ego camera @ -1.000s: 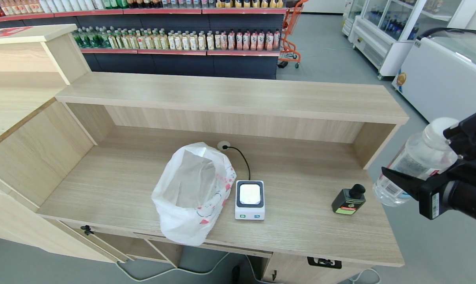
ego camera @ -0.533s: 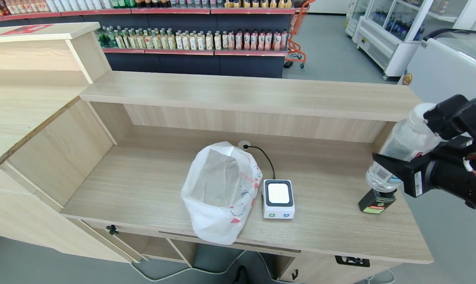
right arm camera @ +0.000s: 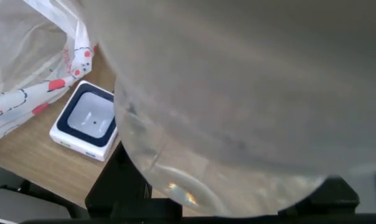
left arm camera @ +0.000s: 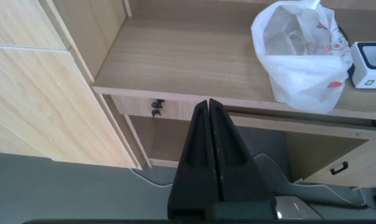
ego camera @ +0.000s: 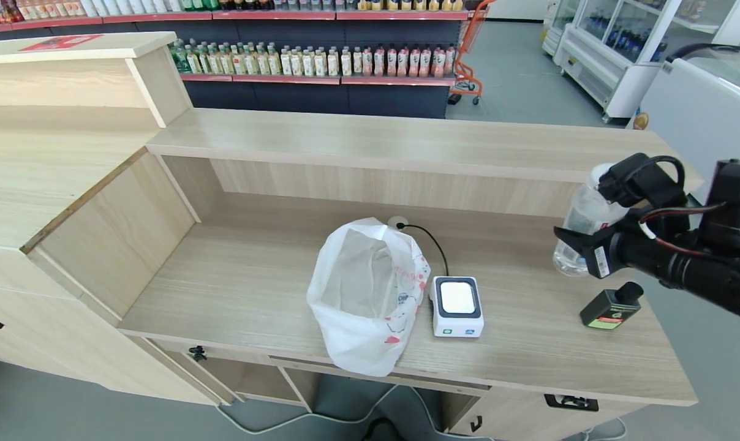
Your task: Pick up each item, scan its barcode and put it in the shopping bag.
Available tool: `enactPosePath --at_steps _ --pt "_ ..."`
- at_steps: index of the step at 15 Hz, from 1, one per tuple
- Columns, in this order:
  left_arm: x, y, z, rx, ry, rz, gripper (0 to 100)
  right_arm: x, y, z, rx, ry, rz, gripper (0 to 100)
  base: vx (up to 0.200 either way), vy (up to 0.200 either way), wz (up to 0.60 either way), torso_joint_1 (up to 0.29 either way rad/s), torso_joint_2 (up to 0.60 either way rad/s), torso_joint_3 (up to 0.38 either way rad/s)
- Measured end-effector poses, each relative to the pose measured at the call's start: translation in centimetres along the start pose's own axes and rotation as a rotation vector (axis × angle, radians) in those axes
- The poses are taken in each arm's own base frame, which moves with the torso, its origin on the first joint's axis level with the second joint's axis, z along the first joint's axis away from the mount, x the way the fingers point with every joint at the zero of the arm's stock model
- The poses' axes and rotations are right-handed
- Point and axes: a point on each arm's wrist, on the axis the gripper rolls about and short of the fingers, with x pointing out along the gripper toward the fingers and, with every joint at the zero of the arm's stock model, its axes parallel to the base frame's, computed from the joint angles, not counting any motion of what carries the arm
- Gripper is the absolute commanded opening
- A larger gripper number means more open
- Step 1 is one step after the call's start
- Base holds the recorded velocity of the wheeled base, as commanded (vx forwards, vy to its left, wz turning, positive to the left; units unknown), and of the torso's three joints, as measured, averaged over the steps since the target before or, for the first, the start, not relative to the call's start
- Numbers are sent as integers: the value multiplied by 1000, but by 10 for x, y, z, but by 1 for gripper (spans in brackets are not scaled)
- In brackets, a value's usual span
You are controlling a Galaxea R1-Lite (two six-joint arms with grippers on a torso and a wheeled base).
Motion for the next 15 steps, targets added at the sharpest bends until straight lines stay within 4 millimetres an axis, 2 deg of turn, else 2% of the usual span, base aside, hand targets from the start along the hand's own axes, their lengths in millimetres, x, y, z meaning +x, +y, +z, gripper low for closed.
enactPosePath --at_steps 4,8,12,15 --pt "0 0 0 0 0 -1 0 32 16 -23 -83 -6 88 0 0 0 0 0 0 0" --pt "0 0 0 0 0 -1 0 67 24 -41 -177 -187 112 0 0 0 0 0 0 0" --pt "0 0 0 0 0 -1 0 99 42 -63 -201 -292 270 0 0 0 0 0 0 0" --pt "0 0 0 0 0 -1 0 115 52 -68 -215 -321 320 0 0 0 0 0 0 0"
